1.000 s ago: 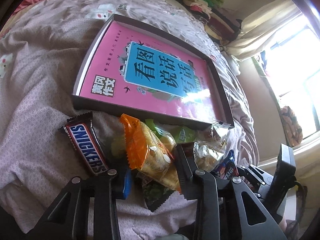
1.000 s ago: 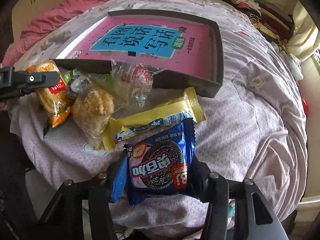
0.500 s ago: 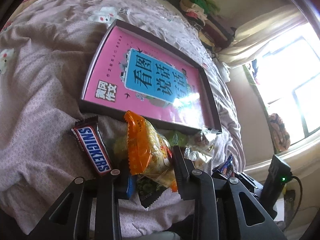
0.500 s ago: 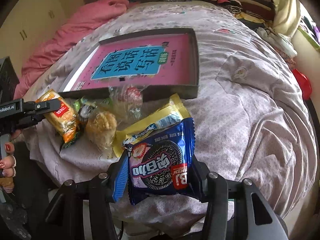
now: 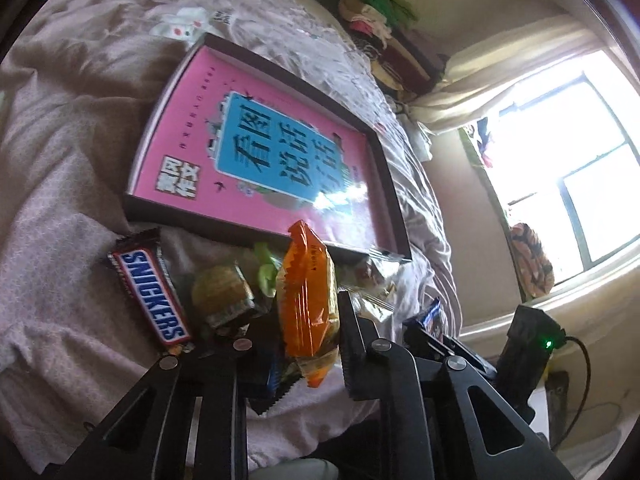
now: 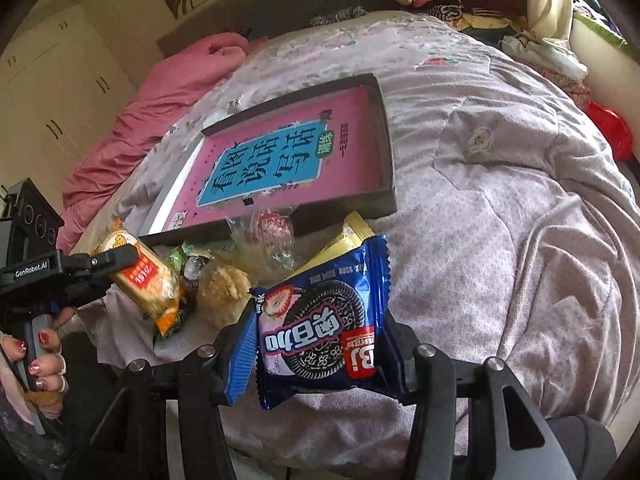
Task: Organize snacks
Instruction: 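Carry the orange wafer pack and blue cookie pack over the pink tray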
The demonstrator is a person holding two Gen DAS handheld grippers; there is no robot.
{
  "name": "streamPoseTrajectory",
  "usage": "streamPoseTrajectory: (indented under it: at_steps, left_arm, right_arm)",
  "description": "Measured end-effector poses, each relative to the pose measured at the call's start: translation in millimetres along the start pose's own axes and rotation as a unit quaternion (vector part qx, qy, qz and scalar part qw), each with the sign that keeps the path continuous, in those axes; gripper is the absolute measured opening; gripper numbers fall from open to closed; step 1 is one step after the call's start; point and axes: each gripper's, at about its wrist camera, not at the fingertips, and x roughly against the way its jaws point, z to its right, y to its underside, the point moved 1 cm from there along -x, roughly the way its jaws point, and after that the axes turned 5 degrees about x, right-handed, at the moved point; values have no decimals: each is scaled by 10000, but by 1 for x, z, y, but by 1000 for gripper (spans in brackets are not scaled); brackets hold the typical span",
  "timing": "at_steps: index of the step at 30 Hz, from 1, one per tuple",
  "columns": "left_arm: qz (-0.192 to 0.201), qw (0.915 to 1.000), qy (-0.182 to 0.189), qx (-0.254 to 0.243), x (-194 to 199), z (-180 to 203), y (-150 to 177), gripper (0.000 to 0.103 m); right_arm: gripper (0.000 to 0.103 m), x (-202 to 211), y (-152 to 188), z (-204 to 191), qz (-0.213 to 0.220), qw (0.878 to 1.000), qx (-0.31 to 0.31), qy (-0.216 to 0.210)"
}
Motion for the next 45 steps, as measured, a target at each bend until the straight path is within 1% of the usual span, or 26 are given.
streamPoseTrajectory:
  at_steps: [4, 9, 12, 17, 23, 33, 38, 45]
  left_arm:
    - [22, 9999, 75, -108, 0, 6, 0, 23]
    - [144, 9995, 191, -202, 6, 12, -2, 23]
    - [200, 9993, 239, -183, 11, 11, -2, 23]
    - [276, 9992, 248, -151, 18, 10, -5, 23]
    - [472, 9986, 121, -185, 31, 10, -13, 23]
    - [817, 9966, -59, 11, 49, -8, -30, 23]
    - [911, 9957, -96, 99, 51, -13, -36, 23]
    - [986, 9950, -148, 60, 49, -8, -45, 23]
  right_arm:
    - [53, 6, -2, -6, 208, 9998, 53, -28]
    - [53, 12, -5, -12, 447, 9989, 142, -11]
    - [53, 15, -5, -15, 555, 9983, 175, -20]
    - [53, 18, -6, -19, 720, 9970, 261, 102]
    - [53, 22, -9, -18, 873, 9957, 277, 140]
    - [53, 24, -18, -11, 1162, 9928, 229, 206]
    - [53, 20, -24, -10, 1225, 9920, 285, 132]
    - [53, 13, -37, -14, 1353, 9900, 398, 67]
